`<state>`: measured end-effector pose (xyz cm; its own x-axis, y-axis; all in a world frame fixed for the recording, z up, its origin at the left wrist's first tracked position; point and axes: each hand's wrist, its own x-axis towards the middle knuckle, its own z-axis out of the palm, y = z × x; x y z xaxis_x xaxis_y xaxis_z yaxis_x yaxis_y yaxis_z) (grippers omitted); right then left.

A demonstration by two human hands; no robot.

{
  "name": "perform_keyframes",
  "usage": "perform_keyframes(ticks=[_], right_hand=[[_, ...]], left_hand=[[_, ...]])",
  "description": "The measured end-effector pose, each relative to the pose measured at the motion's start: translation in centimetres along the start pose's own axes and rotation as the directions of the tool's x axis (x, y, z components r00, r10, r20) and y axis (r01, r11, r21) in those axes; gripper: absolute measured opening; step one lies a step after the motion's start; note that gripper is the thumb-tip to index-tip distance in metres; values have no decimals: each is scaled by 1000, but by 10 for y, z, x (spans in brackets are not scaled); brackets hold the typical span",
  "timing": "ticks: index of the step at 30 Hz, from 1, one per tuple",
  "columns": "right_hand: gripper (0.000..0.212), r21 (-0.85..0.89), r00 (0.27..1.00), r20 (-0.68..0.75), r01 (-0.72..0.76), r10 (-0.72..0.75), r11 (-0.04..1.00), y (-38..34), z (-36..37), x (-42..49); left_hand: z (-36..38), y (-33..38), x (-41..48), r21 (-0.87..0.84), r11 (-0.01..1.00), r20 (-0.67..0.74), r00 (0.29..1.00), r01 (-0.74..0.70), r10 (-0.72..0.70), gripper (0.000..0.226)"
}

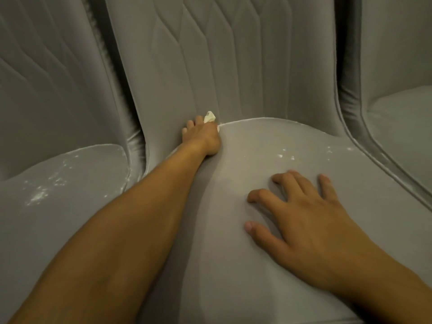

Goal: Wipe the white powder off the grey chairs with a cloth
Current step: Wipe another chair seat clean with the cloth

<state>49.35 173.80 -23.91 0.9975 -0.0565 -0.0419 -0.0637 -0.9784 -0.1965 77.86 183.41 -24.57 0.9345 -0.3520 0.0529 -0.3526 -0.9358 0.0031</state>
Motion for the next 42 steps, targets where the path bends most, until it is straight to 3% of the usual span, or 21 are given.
perform_keyframes(ticks=[5,8,12,15,19,22,25,29,31,34,37,39,42], right_hand=[[55,23,1000,0,19,-19,1000,3,0,-2],[56,24,999,-5,39,-39,999,5,1,-1],[54,19,998,-53,34,-33,999,5,5,0],[47,18,996,-82,27,-26,999,5,9,1],[51,7,999,-54,8,-8,1000,6,9,0],[59,0,1000,-17,21,-21,1000,6,5,1],[63,13,1000,-5,20,-20,1000,3,-1,0],[60,6,1000,13,15,-15,1000,0,-4,-2],[58,5,1000,10,15,-15,1000,1,-2,0],[58,5,1000,16,13,-13,1000,0,-2,0],[59,21,1000,-18,11,-10,1000,0,-2,0],[59,20,1000,-12,7,-7,1000,1,-1,0],[57,26,999,-30,14,-13,1000,1,0,1]], left_hand=[[-2,-21,-12,-146,980,65,987,-134,145,41],[-11,-43,-53,-317,899,82,936,-302,343,42],[-18,-73,-124,-340,829,53,871,-443,488,44],[-8,-86,-119,-259,879,50,903,-400,426,45],[-2,-75,-69,-70,988,-20,991,-135,134,43],[-2,-59,-50,7,999,-6,999,-51,51,46],[-3,-62,-54,-62,993,30,994,-102,104,45],[-11,-70,-88,-321,880,83,915,-350,394,42],[-18,-65,-103,-355,837,96,874,-417,477,40],[-18,-52,-100,-289,843,89,864,-454,496,43],[-9,-18,-80,-195,922,40,936,-335,348,44],[-3,9,-71,-219,933,6,956,-285,294,44],[-4,40,-72,-367,817,21,873,-446,486,42]])
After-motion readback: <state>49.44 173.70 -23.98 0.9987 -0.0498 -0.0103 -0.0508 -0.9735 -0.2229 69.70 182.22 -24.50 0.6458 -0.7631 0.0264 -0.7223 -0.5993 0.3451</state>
